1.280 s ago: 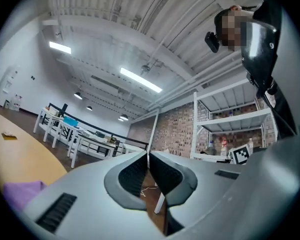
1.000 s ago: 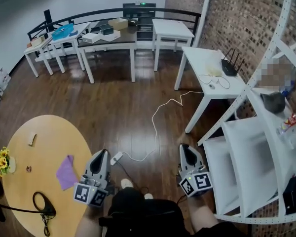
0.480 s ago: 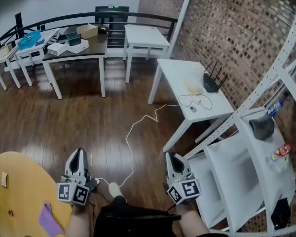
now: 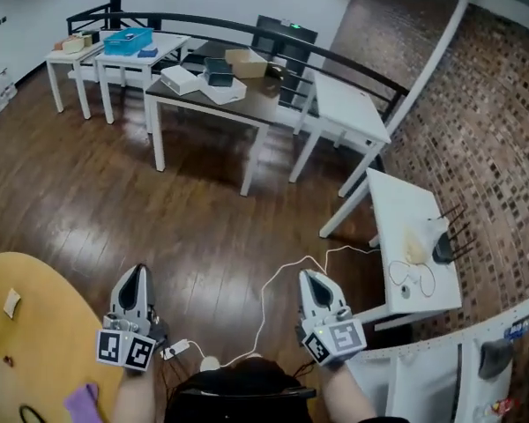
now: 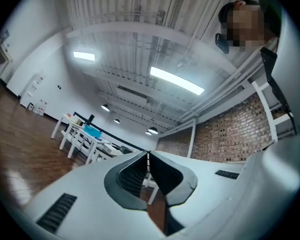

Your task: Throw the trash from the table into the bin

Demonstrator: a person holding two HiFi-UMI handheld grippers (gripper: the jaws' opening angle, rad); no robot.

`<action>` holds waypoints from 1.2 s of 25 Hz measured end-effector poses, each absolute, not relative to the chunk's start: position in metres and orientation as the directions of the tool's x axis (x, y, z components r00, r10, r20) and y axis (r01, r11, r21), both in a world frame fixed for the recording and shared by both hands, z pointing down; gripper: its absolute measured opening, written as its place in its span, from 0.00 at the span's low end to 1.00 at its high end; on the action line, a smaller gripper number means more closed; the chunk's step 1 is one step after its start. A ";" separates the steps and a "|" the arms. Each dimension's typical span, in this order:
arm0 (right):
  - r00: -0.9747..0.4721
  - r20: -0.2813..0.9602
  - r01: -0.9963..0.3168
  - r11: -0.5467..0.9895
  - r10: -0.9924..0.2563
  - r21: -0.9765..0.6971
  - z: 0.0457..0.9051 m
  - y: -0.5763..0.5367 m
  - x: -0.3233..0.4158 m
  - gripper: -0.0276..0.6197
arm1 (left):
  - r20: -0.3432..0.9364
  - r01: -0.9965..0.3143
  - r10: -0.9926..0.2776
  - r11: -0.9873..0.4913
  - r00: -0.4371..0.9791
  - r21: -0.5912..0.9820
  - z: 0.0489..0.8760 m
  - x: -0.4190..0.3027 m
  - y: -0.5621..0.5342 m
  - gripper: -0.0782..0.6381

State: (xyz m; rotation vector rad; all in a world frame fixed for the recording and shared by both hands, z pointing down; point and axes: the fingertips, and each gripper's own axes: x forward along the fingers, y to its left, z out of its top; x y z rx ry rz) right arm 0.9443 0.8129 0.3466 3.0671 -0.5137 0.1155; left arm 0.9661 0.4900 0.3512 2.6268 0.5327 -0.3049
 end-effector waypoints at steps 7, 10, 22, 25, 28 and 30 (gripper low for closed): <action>0.775 0.066 -0.629 -0.777 -0.628 -0.016 0.371 0.702 1.111 0.05 | -0.224 0.095 0.016 -0.933 0.974 0.346 0.378 1.019 0.394 0.12; 0.662 0.043 -0.747 -0.663 -0.748 -0.050 0.381 0.657 1.188 0.05 | -0.216 -0.065 -0.135 -0.950 0.967 0.304 0.379 1.048 0.364 0.12; -0.021 -0.028 -1.000 0.022 -0.999 -0.023 0.352 0.426 1.313 0.05 | -0.257 -0.634 -0.673 -0.740 0.694 0.226 0.330 1.033 0.297 0.12; -0.186 -0.014 -0.982 0.186 -0.982 -0.012 0.353 0.367 1.288 0.05 | -0.239 -0.745 -0.780 -0.624 0.578 0.235 0.339 1.000 0.283 0.12; -0.317 0.000 -0.948 0.317 -0.948 0.000 0.354 0.313 1.257 0.05 | -0.209 -0.827 -0.857 -0.512 0.472 0.232 0.351 0.968 0.266 0.12; -0.380 0.024 -0.925 0.380 -0.925 0.003 0.360 0.278 1.236 0.05 | -0.182 -0.866 -0.893 -0.446 0.412 0.226 0.361 0.947 0.250 0.12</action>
